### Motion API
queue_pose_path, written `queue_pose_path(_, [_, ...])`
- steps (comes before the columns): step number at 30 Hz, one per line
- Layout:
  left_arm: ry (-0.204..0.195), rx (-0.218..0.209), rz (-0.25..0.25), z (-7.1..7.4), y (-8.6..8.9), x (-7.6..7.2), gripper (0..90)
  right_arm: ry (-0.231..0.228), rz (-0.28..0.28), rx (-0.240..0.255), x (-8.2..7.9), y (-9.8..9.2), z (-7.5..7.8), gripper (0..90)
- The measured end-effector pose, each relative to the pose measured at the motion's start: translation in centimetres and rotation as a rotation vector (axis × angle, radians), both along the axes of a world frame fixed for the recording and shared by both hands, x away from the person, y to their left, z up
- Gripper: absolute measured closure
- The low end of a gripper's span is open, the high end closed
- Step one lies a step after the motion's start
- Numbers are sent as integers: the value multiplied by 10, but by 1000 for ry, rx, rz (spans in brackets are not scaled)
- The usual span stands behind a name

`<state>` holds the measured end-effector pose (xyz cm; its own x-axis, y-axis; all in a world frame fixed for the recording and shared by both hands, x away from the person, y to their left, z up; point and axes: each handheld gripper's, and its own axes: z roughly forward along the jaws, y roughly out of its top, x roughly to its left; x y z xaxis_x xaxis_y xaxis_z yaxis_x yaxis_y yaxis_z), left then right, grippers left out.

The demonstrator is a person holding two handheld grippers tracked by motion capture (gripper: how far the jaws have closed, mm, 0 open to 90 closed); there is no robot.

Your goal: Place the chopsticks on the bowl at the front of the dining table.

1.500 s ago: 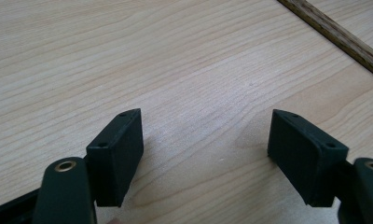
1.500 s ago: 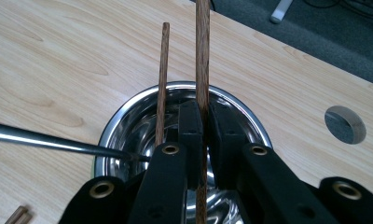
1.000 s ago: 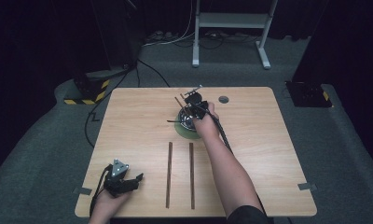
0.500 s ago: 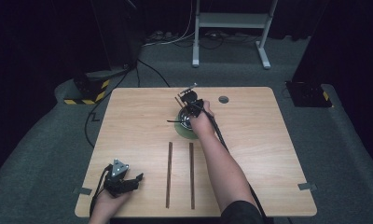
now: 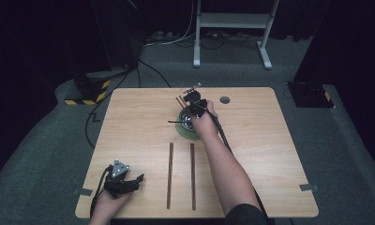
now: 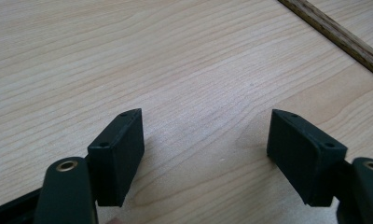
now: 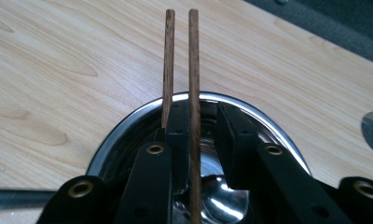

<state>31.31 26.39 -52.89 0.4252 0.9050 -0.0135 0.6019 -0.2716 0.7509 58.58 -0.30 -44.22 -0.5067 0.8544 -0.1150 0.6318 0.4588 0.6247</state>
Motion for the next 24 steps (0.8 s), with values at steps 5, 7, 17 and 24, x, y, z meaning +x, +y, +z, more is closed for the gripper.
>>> queue_pose_path(5, [-1,1,3,0,0,0,280,-41,2,40,-18,-18,5,704])
queue_pose_path(7, [-1,1,3,0,0,0,281,-57,6,54,-28,-29,4,690])
queue_pose_path(17, [-4,-16,15,0,1,1,311,-131,10,91,-96,-97,-15,775])
queue_pose_path(24, [9,19,8,3,-4,5,336,-156,-3,156,-116,-125,-43,784])
